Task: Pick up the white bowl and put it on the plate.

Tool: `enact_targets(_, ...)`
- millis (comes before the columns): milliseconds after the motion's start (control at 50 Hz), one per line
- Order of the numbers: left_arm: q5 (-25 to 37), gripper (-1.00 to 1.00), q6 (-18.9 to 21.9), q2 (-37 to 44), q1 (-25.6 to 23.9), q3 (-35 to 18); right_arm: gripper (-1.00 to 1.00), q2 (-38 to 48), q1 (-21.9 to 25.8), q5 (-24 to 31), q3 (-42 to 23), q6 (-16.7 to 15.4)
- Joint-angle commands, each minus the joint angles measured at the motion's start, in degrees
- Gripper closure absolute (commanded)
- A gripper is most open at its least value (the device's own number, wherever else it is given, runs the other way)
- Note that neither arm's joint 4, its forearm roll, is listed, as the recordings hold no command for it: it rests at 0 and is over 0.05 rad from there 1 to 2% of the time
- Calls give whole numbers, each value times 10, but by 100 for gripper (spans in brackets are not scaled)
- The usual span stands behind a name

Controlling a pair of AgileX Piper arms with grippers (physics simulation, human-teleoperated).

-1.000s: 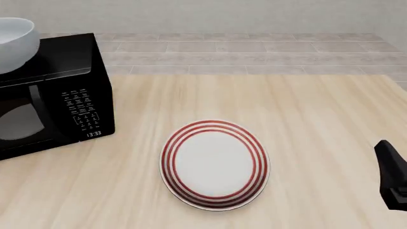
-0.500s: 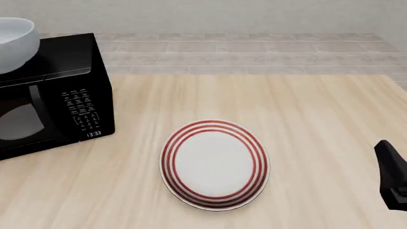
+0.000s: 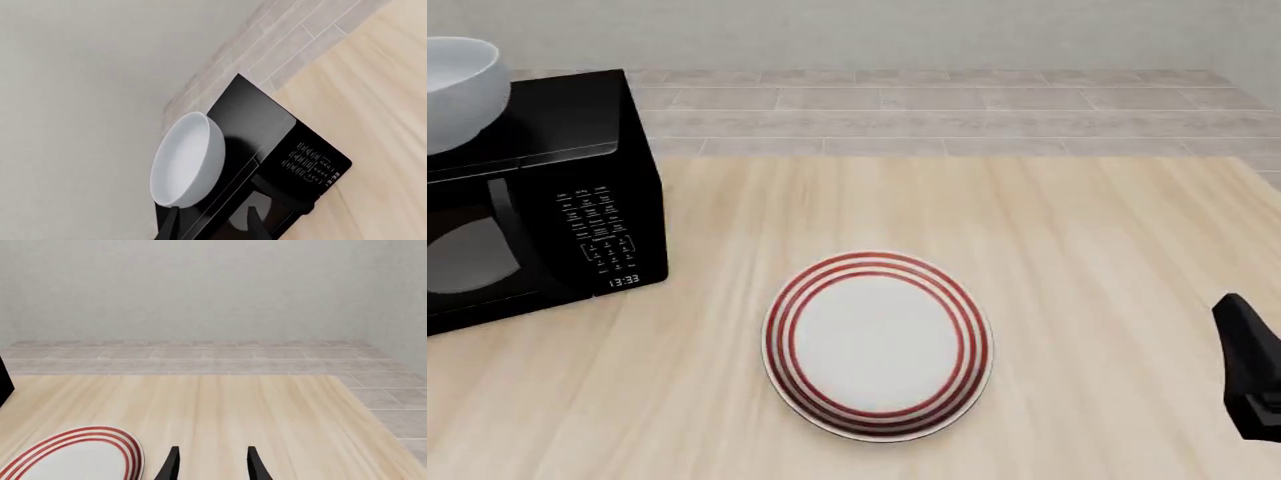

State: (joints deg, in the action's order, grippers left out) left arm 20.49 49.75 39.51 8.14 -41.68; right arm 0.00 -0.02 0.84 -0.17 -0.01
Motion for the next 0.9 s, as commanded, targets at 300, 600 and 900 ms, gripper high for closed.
enact_targets(300, -2, -100, 17, 54, 22, -43, -100, 4, 0, -10, 0, 0)
enact_targets(600, -28, -100, 21, 87, 27, -45, -100, 4, 0, -10, 0, 0)
enact_targets(900, -68, -100, 13, 123, 24, -29, -100, 4, 0, -10, 0, 0)
